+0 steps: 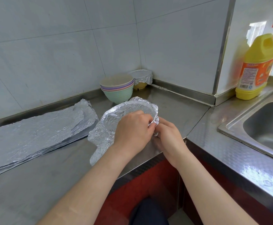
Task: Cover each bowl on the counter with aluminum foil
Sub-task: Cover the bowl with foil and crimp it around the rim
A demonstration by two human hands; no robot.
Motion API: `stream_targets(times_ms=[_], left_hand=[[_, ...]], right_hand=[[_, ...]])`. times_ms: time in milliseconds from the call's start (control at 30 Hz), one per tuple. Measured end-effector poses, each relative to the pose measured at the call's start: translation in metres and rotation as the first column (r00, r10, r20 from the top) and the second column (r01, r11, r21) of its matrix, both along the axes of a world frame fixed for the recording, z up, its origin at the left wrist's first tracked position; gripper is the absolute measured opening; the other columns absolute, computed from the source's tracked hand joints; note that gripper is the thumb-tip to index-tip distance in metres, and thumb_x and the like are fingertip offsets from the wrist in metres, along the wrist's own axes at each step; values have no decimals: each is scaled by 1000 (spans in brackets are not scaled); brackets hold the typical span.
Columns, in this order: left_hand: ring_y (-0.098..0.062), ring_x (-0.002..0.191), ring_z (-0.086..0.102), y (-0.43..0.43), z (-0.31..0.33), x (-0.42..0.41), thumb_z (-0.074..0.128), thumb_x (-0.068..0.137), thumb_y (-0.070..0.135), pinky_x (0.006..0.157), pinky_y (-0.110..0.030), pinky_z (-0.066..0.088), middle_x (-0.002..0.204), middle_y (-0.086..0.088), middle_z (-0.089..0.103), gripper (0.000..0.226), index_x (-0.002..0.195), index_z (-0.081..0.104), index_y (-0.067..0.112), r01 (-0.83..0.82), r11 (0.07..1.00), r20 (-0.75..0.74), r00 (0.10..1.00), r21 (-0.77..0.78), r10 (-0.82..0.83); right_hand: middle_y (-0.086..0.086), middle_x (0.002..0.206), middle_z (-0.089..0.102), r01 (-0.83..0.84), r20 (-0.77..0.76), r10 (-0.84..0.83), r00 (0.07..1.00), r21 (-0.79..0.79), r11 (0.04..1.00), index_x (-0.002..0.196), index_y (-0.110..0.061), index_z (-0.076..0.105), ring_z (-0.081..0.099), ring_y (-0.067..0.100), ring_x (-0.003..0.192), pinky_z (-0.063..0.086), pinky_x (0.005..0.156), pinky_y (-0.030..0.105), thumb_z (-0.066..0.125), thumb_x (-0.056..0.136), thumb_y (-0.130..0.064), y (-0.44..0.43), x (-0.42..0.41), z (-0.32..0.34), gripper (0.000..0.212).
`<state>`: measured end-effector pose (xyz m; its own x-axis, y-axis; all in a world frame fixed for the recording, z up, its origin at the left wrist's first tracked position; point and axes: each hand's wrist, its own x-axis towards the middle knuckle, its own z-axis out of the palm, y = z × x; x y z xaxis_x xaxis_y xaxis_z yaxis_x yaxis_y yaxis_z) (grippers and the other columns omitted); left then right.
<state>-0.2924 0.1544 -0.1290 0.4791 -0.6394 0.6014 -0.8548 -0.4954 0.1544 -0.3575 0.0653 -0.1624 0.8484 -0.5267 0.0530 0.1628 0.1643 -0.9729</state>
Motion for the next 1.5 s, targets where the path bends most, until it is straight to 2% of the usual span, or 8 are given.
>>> stream_targets(times_ms=[500,667,700,867,1000,1133,1333,1500], left_hand=[[-29,58,49,-11,-1,-1,67,79,15,56,-28,21,64,-8,53,16,67,63,6,-6,1000,89,996,8,5],[-23,71,51,-9,4,1,56,89,24,60,-33,32,71,-1,54,23,74,69,12,-4,999,-14,1000,-42,3],[-21,75,53,-7,8,3,57,89,24,65,-32,37,75,-1,57,21,77,72,15,5,997,-37,999,-71,-7],[-16,115,46,21,30,32,57,91,42,88,-19,26,123,6,58,27,111,69,30,-53,998,-152,987,31,57],[-24,140,25,37,26,64,49,89,62,111,-38,23,152,-2,34,46,129,54,39,-107,945,-273,942,309,196],[-24,124,40,36,14,70,45,89,63,100,-40,34,115,5,52,33,104,60,39,-36,973,-409,903,228,129],[-23,147,12,32,15,61,38,93,63,112,-41,19,155,0,28,39,121,53,42,-108,950,-403,887,291,225],[-26,145,15,32,9,68,29,86,73,112,-48,24,154,-4,29,43,113,50,47,-134,936,-400,877,326,265]], right_hand=[[-4,60,59,83,-8,-84,996,235,968,73,-14,66,56,10,66,41,65,26,50,97,-25,10,7,5,31],[26,126,53,48,-121,-23,992,201,978,105,-15,67,53,19,89,40,79,35,48,95,-50,-2,2,7,41],[-10,101,47,61,-135,-32,990,217,974,114,-16,63,53,15,92,40,81,32,48,95,-51,-7,0,7,43],[-5,150,39,181,-183,-131,974,286,941,146,-22,37,41,13,131,37,103,35,51,93,-51,-24,9,17,62],[3,116,60,174,-213,-125,969,229,958,125,-13,53,56,21,101,42,87,37,49,96,-39,-15,31,32,39],[4,74,44,267,-224,-233,946,139,954,101,-13,46,41,19,58,31,51,28,39,98,-13,-2,47,39,8],[8,123,53,364,-228,-313,922,237,901,137,-5,44,50,22,94,36,79,25,33,98,-5,7,60,36,41],[2,89,49,277,-288,-245,926,78,958,117,-13,48,46,18,72,38,63,23,36,96,-4,5,61,41,26]])
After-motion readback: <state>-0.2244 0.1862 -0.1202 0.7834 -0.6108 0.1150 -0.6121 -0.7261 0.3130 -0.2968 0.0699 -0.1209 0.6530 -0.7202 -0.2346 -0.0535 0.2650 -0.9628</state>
